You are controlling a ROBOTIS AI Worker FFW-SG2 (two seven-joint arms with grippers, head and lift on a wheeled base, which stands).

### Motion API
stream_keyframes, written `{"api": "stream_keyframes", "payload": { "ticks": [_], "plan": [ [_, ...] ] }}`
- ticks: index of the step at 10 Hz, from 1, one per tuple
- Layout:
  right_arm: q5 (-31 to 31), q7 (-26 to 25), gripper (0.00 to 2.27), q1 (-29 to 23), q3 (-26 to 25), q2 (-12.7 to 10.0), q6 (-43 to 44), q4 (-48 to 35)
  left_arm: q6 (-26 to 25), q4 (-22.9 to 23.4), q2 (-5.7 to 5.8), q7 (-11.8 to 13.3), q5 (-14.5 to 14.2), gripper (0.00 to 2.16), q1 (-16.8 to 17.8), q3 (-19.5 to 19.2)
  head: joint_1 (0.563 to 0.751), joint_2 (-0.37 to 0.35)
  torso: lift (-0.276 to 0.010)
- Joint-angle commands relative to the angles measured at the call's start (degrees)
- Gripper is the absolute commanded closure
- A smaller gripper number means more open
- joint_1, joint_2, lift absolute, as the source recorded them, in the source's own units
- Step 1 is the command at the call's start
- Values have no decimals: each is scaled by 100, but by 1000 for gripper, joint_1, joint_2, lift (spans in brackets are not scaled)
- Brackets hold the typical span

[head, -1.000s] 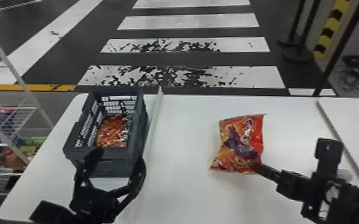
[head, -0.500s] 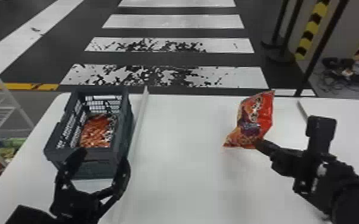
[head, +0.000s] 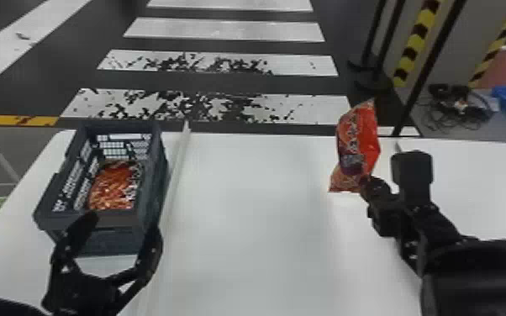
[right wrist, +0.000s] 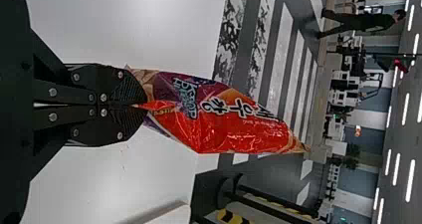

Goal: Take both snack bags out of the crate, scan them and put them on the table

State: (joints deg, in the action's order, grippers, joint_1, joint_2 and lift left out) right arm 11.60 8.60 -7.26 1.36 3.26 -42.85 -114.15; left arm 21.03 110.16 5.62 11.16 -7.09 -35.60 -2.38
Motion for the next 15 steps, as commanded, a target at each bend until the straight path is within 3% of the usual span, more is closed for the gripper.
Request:
{"api": "stream_keyframes", "payload": {
  "ticks": [1,5,7,11,12,13,14,15],
  "plan": [
    [1178,-16,2243,-38,506,87,158,50,10,-30,0,9,-21,76,0,1,695,-20,-95],
    [3753,203,2243,-205,1771,368,105,341,46,-83,0,9,-21,76,26,1,695,6,-95],
    [4562,388,2243,-188,2132,482,158,710,46,-126,0,9,-30,76,44,1,695,31,-95],
    [4588,1495,2199,-214,2483,570,158,771,81,-162,0,9,-47,76,62,1,695,75,-95],
    [4404,1504,1808,-258,2509,570,0,710,98,-170,0,9,-47,76,62,-8,695,98,-95],
    [4087,1592,819,-267,2492,570,-211,499,98,-179,0,9,-47,76,62,-8,695,104,-95],
    [3648,1935,36,-267,2351,570,-493,191,116,-179,0,9,-47,76,62,-8,695,112,-95],
    [3287,2234,-1,-285,2219,570,-739,-108,116,-179,0,9,-47,76,62,-8,695,121,-95]
  ]
}}
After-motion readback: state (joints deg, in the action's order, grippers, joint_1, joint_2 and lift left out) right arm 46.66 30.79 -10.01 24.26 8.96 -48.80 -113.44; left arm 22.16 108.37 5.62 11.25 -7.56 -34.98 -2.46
